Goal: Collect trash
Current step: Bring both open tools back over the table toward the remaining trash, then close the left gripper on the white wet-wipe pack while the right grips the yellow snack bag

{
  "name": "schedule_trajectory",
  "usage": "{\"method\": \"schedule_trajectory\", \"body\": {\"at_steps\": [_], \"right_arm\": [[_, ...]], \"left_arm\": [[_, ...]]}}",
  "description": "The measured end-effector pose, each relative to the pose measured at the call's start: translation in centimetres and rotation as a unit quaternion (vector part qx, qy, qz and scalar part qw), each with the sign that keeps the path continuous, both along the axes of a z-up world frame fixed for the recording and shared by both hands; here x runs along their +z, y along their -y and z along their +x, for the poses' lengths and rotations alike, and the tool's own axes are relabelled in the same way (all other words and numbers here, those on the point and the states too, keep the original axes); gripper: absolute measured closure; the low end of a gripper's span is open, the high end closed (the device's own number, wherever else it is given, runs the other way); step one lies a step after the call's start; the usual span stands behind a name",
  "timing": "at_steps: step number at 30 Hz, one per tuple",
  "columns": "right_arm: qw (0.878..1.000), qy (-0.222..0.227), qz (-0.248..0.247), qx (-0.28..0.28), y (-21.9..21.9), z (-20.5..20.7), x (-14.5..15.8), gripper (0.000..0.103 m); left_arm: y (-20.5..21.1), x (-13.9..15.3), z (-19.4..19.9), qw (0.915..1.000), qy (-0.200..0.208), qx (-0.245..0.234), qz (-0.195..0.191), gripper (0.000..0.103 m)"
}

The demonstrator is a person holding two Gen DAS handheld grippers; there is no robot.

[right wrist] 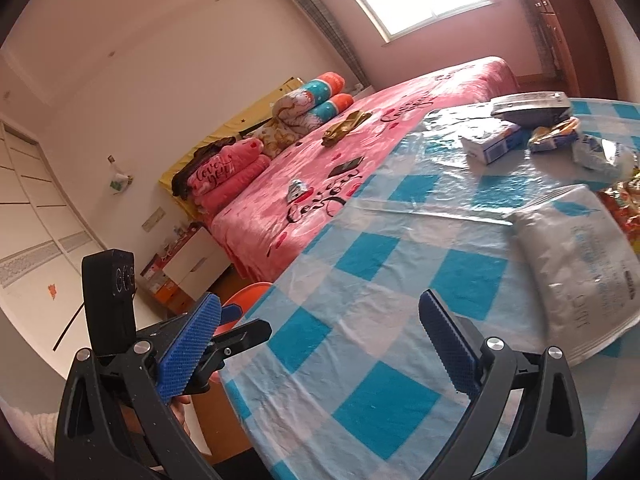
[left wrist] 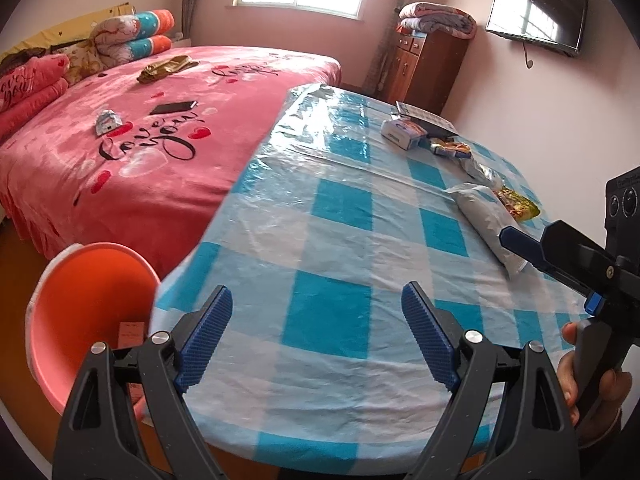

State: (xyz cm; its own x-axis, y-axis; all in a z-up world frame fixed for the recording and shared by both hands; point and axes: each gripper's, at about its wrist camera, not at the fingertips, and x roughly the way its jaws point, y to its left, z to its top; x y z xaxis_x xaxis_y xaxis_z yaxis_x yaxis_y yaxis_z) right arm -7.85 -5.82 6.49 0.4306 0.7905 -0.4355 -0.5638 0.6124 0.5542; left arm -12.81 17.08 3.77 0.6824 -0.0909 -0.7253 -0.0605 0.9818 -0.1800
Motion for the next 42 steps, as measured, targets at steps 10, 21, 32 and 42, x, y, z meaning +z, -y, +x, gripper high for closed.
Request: {"method": "schedule_trajectory", "body": {"at_steps": [10, 21, 32, 42], "right_arm": [[0.999, 0.002, 0.009, -0.031, 3.8, 0.8, 0.5, 0.005], [0.995, -0.010, 0.013, -0.096, 9.8, 2.7, 0.5, 0.005], [0.976, -0.036, 0.055, -0.206, 18.6, 5.3, -1.5, 0.005], [0.967, -0.061, 0.087, -0.232, 21.7, 7.9, -3.3, 0.005]], "left_arm": [[2.4, -0.9, 1.6, 0.9993, -0.031, -0.012, -0.016, 0.016], [7.9, -0.7, 4.1, 0.9969, -0.045, -0.058, -0.029, 0.016], [15.3, -0.9, 7.1, 0.9896, -0.063, -0.121, -0.046, 0.016], [18.3, -1.6, 10.1, 0.9874, -0.082, -0.112, -0.075, 0.016]]}}
